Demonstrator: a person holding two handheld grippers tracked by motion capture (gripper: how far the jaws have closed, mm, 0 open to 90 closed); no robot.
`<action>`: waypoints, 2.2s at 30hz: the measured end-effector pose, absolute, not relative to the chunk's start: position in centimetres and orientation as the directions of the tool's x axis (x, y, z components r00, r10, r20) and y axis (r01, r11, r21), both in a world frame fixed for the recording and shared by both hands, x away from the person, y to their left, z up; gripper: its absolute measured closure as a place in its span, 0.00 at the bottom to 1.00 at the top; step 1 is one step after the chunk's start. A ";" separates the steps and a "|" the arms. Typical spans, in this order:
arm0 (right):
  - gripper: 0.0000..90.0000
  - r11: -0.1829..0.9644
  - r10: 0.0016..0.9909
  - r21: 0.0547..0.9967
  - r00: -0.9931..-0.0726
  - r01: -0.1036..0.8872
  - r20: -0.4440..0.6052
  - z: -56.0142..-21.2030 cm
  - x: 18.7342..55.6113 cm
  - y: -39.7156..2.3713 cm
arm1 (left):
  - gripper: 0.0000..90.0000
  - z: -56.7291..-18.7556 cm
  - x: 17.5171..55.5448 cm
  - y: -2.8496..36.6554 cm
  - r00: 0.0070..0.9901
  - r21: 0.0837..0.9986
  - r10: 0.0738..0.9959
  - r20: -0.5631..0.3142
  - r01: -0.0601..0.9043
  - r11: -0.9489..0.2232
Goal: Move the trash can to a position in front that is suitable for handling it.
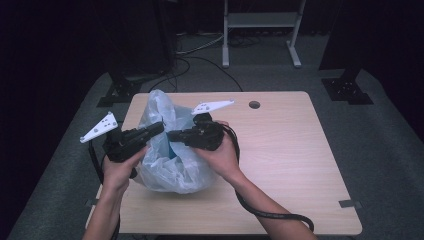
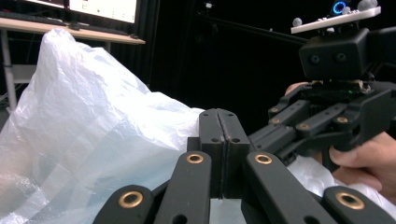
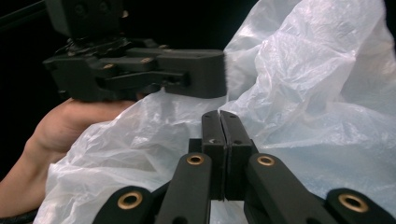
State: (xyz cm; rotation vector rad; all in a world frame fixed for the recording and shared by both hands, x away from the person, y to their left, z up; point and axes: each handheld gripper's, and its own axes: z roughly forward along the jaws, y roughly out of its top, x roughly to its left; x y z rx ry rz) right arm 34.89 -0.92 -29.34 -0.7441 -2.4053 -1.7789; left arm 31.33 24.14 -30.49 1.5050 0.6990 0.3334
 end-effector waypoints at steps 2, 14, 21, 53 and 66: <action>1.00 0.222 0.341 0.886 -0.883 0.408 0.321 -29.4 34.8 -0.8 | 1.00 -30.6 31.4 24.2 0.766 0.972 0.603 -0.223 0.222 0.078; 1.00 0.263 0.307 0.900 -0.914 0.348 0.264 -29.7 34.0 0.1 | 0.91 -30.7 32.0 24.0 0.756 0.944 0.575 -0.313 0.312 0.104; 1.00 0.286 0.281 0.904 -0.929 0.319 0.239 -29.8 33.7 0.5 | 0.75 -30.7 32.5 23.9 0.747 0.917 0.545 -0.381 0.381 0.119; 0.36 0.243 0.261 0.908 -0.924 0.343 0.279 -29.9 34.8 -0.6 | 1.00 -28.7 31.3 21.7 0.815 0.970 0.545 -0.195 0.242 -0.015; 0.81 0.299 0.309 0.907 -0.929 0.297 0.203 -29.7 34.4 0.5 | 1.00 -28.3 31.0 20.6 0.840 0.974 0.518 -0.161 0.220 -0.053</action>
